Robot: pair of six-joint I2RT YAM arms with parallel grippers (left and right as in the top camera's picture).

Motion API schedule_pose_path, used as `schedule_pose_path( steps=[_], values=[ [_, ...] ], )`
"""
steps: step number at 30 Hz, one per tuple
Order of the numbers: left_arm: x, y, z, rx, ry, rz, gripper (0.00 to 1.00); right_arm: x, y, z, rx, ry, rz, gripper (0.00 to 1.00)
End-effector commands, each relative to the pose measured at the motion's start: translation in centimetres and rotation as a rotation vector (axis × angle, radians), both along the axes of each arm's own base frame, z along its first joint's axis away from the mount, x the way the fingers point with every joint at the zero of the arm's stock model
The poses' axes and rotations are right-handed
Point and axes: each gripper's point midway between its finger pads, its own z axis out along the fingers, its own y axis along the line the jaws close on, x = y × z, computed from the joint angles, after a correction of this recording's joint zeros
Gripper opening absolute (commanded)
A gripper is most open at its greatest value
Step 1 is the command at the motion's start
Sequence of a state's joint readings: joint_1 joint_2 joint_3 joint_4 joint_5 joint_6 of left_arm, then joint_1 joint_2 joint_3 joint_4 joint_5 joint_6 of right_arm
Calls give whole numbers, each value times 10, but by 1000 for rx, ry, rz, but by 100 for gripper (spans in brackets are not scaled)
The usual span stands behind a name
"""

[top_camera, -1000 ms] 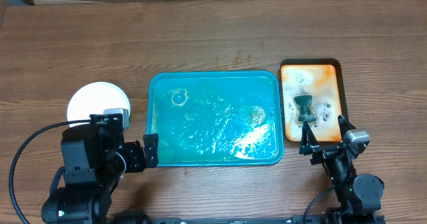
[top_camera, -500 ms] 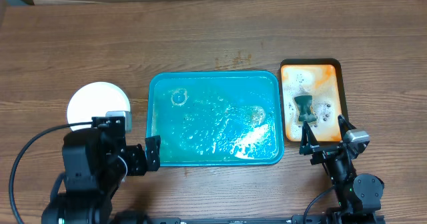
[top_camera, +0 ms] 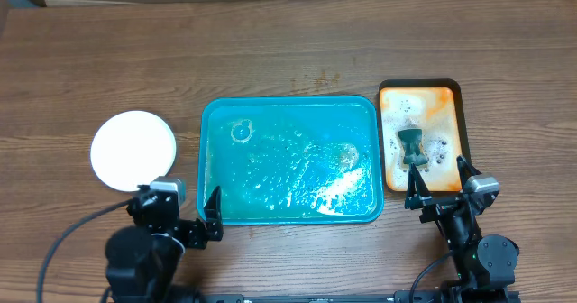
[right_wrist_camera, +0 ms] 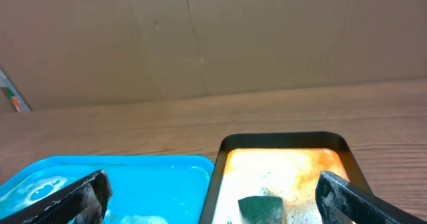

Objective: Clean dirty plates on tray and stack at the side

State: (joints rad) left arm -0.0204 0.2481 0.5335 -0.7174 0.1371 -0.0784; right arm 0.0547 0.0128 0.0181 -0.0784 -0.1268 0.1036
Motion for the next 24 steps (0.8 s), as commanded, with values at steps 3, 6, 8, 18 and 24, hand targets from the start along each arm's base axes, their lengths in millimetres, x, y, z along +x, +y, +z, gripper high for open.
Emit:
schedule_pose_path(
  steps=[3, 6, 8, 18, 24],
  values=[
    [13, 0, -25, -79, -108, 35, 100, 0, 0, -1, -5, -6, 0, 100],
    [21, 0, -25, -109, -210, 40, 100, 0, 0, -1, -5, -6, 0, 100],
    [25, 0, -21, -111, -280, 36, 100, 0, 0, -1, -5, -6, 0, 100],
    [38, -12, -1, 27, -551, -71, 100, 0, 0, -1, -5, -6, 0, 100],
    [38, -16, -42, 12, -381, -88, 100, 0, 0, -1, -5, -6, 0, 100]
  ],
)
